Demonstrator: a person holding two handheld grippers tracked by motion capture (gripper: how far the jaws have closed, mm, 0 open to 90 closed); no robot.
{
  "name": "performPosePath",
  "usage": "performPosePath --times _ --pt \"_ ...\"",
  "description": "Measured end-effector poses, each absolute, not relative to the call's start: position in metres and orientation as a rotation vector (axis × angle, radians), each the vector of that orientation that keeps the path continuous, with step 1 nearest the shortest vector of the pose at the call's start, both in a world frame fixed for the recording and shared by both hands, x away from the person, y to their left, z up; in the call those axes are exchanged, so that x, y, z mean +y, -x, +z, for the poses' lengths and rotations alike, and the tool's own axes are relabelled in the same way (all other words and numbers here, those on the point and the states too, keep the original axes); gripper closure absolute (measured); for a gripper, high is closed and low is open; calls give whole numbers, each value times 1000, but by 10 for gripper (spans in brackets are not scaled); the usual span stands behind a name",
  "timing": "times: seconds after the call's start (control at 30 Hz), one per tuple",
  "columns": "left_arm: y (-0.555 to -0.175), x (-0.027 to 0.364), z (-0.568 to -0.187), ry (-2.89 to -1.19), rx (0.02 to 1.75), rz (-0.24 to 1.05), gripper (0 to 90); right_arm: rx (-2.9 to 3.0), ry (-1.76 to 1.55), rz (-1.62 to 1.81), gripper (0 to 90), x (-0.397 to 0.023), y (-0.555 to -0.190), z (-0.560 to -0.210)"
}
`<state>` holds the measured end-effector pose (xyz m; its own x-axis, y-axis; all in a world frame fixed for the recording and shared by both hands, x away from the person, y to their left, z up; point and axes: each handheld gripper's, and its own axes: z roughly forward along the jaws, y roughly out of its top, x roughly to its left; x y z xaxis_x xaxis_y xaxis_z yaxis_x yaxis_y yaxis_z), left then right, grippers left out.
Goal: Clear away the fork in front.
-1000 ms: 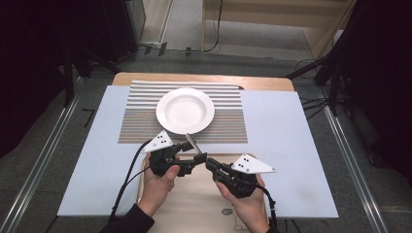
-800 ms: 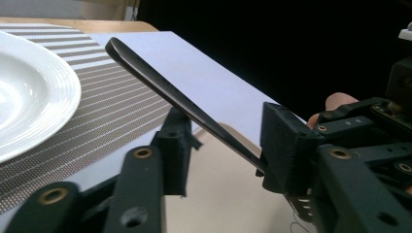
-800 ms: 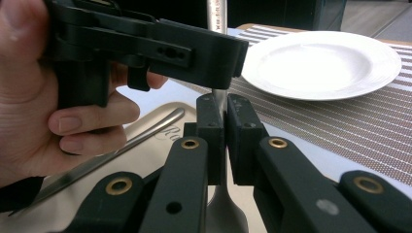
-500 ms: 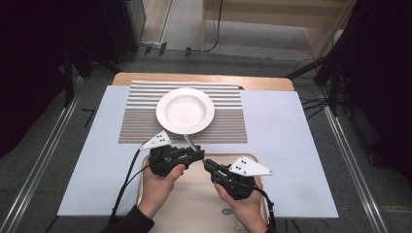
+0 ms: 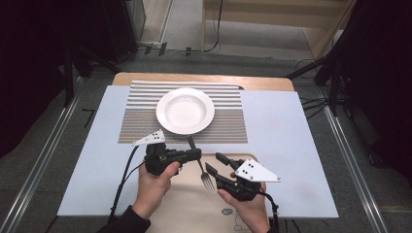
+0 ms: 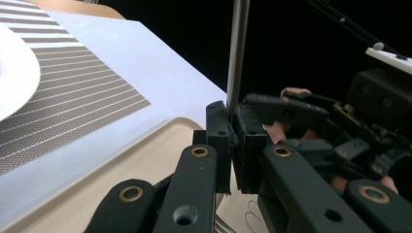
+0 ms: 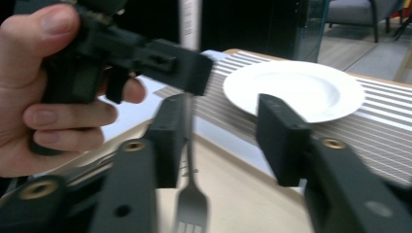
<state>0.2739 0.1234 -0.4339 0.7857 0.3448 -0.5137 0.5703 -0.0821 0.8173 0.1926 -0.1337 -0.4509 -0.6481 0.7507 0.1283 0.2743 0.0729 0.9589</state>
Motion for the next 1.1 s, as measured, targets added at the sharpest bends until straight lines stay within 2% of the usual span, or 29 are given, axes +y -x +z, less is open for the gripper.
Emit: performPosePath --times 0.13,0.27,1.1 --pt "-273 128 -434 -1707 716 -212 870 1921 -1085 1523 141 -141 -196 -451" --pt "-272 132 -435 -1713 716 -211 870 1908 -1110 1518 0 -155 -199 -454" --pt "-260 162 -438 -1789 674 -224 870 1775 -1179 1485 0 -245 -199 -460"
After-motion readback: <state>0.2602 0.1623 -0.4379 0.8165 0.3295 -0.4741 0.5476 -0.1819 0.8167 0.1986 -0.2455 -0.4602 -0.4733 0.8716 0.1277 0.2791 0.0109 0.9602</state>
